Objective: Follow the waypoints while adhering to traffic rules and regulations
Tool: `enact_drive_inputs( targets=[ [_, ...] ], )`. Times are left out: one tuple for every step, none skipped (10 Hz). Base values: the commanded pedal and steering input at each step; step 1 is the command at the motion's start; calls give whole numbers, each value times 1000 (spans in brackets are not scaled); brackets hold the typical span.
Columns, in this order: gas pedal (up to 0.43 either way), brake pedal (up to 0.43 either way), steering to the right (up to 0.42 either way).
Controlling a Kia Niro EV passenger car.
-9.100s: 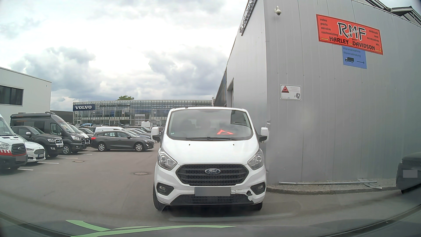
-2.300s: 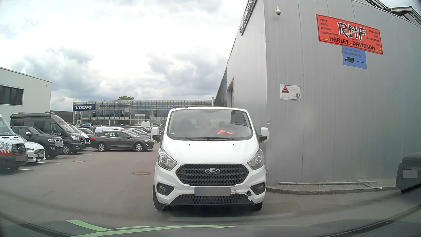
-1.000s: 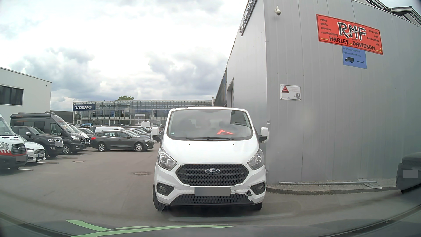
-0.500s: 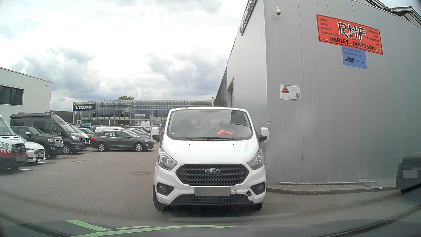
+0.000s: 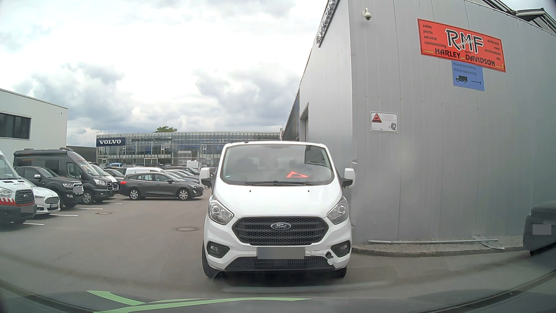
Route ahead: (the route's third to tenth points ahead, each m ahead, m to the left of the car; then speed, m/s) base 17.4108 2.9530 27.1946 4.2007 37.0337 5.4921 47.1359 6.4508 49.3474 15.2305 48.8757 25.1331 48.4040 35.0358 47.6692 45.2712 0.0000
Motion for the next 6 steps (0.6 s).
enact_drive_inputs(
  targets=[
    [0,463,-462],
    [0,463,-462],
    [0,463,-462],
    [0,470,-463],
    [0,463,-462],
    [0,463,-462]
  ],
)
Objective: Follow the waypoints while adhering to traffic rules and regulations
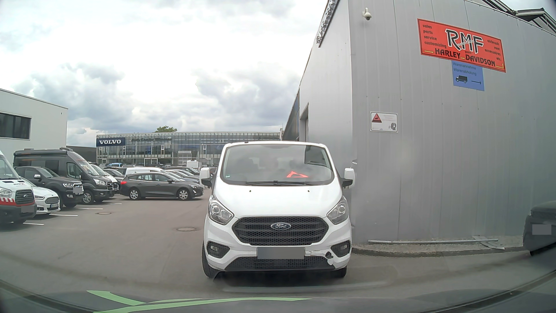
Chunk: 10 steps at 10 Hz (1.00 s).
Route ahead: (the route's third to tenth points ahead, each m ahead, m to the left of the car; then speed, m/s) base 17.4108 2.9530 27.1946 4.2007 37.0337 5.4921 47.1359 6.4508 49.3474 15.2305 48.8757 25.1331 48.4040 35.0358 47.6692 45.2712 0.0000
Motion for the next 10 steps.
enact_drive_inputs(
  targets=[
    [0,463,-462],
    [0,463,-462],
    [0,463,-462],
    [0,463,-462],
    [0,463,-463],
    [0,463,-462],
    [0,463,-462],
    [0,463,-462],
    [0,463,-462],
    [0,463,-462]
  ],
)
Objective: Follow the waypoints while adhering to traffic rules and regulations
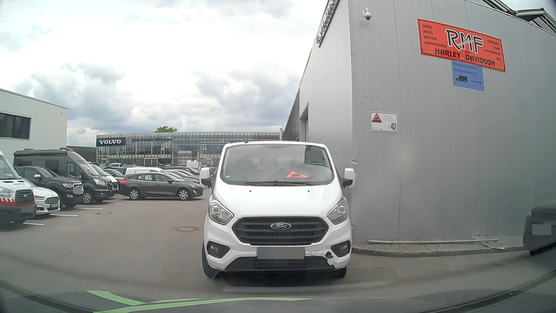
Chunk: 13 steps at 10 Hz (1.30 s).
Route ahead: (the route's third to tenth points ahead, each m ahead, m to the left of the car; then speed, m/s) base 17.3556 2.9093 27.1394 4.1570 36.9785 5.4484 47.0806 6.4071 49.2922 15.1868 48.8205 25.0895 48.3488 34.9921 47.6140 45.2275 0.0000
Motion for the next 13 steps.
enact_drive_inputs(
  targets=[
    [0,463,-462],
    [0,463,-462],
    [0,463,-463],
    [0,463,-462],
    [0,463,-462],
    [0,463,-463],
    [0,463,-462],
    [0,463,-462],
    [0,463,-462],
    [0,463,-462],
    [0,463,-462],
    [0,463,-463],
    [0,463,-463]
  ],
)
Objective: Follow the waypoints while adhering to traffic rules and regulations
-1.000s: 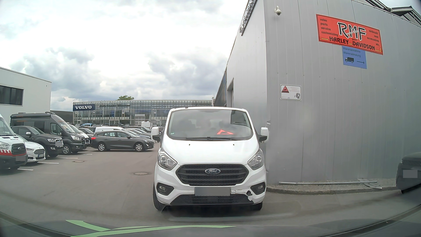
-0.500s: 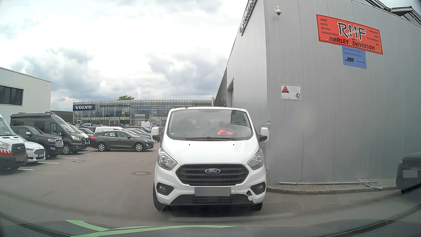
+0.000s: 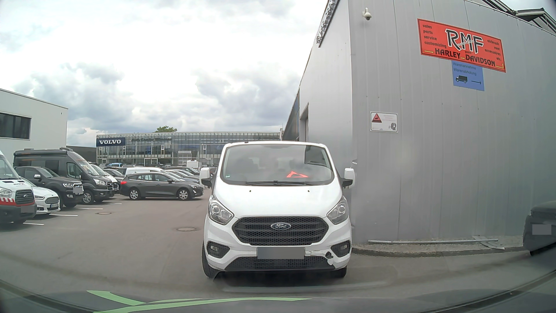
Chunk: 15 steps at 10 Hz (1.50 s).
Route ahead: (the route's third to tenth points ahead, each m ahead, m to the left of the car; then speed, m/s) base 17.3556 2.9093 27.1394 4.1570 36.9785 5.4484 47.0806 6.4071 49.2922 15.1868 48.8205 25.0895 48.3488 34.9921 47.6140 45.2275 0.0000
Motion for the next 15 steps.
enact_drive_inputs(
  targets=[
    [0,463,-462],
    [0,463,-462],
    [0,463,-462],
    [0,463,-462],
    [0,463,-462],
    [0,463,-462],
    [0,463,-462],
    [0,463,-462],
    [0,463,-462],
    [0,463,-463],
    [0,463,-462],
    [0,463,-462],
    [0,463,-462],
    [0,463,-462],
    [0,463,-462]
  ],
)
